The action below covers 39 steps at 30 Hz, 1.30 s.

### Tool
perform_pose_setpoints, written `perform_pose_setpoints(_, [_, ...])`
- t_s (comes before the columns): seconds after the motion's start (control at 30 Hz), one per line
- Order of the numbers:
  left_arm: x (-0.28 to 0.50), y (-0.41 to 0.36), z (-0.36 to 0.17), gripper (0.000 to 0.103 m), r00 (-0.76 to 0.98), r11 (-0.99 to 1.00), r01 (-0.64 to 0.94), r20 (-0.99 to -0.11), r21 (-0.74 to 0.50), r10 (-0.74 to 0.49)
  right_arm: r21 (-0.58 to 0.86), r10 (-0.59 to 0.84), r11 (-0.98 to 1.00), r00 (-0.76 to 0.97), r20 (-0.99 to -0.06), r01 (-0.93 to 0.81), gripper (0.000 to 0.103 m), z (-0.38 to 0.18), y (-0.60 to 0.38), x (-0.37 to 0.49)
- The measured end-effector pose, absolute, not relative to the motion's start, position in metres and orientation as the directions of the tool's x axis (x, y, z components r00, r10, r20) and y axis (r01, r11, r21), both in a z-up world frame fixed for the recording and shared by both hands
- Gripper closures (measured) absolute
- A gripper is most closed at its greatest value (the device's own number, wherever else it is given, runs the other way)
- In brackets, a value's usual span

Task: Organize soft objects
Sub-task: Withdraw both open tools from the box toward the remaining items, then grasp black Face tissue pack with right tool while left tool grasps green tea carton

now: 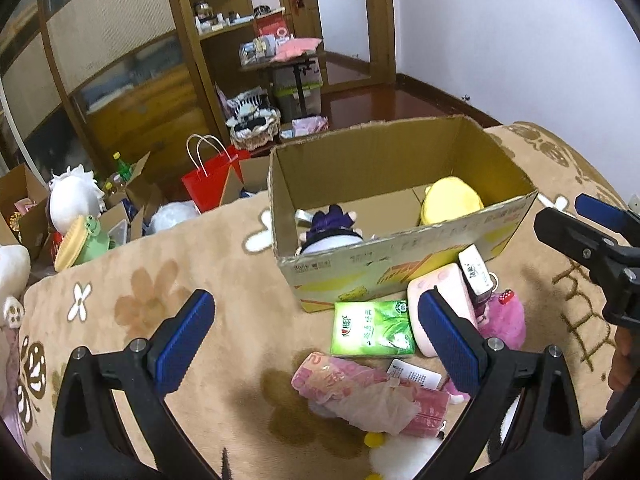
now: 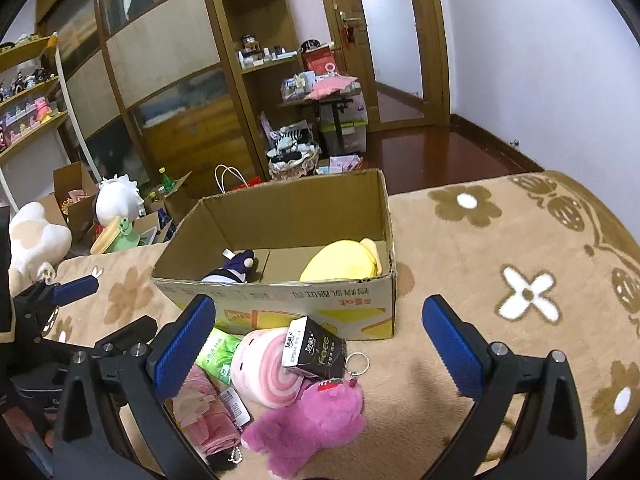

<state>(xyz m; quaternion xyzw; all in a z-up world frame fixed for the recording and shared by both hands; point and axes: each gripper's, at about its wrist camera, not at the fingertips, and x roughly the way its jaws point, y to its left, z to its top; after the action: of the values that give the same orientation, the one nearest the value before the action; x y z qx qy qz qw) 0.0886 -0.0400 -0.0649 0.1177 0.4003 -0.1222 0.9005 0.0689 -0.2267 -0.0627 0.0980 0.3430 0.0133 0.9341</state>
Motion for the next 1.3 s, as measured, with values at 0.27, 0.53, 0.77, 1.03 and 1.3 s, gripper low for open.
perform_pose_setpoints(0.27, [0.100, -0.044, -0.085, 0.002, 0.607, 0.936, 0.335, -0.784, 0.105, -0.129, 0.225, 0.111, 0.973, 0.739, -0.665, 0.057, 0.000, -0.085, -0.233, 0.082])
perform_pose_setpoints(0.53, [0.108, -0.047, -0.108, 0.002, 0.546, 0.931, 0.357, -0.826, 0.078, -0.140, 0.241, 0.119, 0.968, 0.718, -0.686, 0.070, 0.000, -0.100, -0.237, 0.090])
perform_pose_setpoints(0.77, [0.113, -0.053, -0.120, 0.002, 0.528, 0.922, 0.377, -0.839, 0.090, -0.134, 0.259, 0.133, 0.963, 0.701, -0.701, 0.077, 0.000, -0.112, -0.240, 0.097])
perform_pose_setpoints(1.03, [0.116, -0.058, -0.131, 0.002, 0.504, 0.918, 0.387, -0.854, 0.089, -0.129, 0.257, 0.140, 0.964, 0.679, -0.721, 0.074, 0.000, -0.125, -0.238, 0.103])
perform_pose_setpoints(1.3, [0.120, -0.064, -0.144, 0.002, 0.480, 0.910, 0.404, -0.869, 0.096, -0.122, 0.253, 0.140, 0.964, 0.650, -0.746, 0.083, 0.000, -0.138, -0.240, 0.108])
